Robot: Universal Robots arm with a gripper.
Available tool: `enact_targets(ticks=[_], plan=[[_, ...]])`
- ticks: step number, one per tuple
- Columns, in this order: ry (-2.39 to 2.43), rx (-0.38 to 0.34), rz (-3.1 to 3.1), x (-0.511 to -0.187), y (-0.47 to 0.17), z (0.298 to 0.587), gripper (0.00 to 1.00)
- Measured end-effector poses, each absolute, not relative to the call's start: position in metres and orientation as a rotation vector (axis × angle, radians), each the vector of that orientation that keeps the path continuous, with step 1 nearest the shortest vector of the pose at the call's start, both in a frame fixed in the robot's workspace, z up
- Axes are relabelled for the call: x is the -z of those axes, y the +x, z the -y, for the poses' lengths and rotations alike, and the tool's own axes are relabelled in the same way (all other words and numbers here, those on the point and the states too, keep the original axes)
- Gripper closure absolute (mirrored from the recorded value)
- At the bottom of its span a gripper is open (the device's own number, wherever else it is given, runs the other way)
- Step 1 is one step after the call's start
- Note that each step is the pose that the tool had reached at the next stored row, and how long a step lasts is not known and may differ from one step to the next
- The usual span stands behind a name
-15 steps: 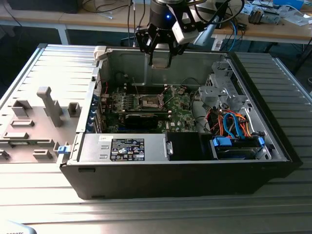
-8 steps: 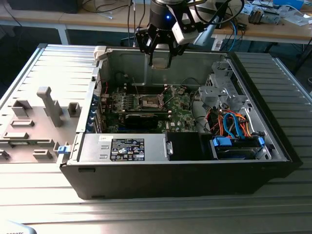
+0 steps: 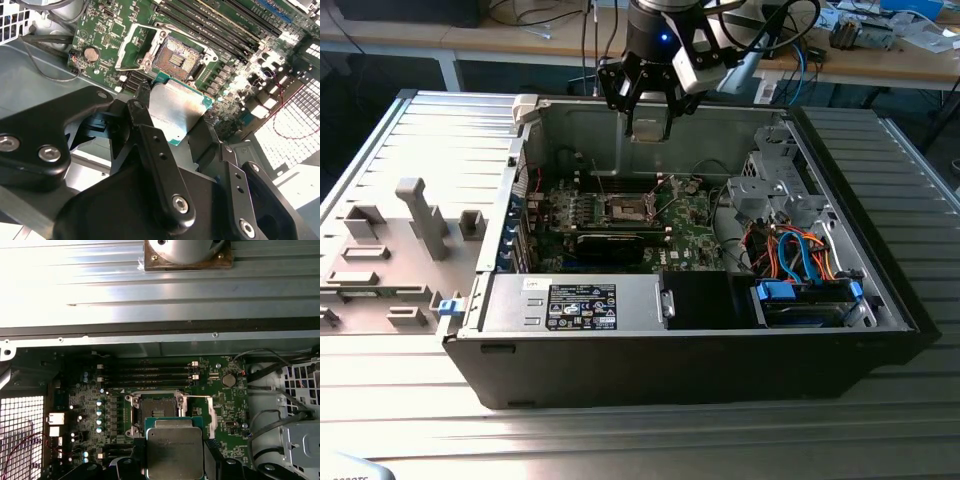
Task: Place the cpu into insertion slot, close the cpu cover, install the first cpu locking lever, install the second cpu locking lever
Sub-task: 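Place the cpu into insertion slot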
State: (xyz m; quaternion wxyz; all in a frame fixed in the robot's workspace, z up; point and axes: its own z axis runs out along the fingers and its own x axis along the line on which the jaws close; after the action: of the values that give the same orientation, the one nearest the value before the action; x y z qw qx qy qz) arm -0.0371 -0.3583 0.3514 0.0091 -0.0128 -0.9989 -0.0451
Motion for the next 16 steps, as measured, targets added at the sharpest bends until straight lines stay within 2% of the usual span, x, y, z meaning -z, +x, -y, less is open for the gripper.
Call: enact_targets(ticks=[16], plan=[[-0.040, 0.141, 3.120, -0.3484, -0.0373, 0.3583, 0.45]])
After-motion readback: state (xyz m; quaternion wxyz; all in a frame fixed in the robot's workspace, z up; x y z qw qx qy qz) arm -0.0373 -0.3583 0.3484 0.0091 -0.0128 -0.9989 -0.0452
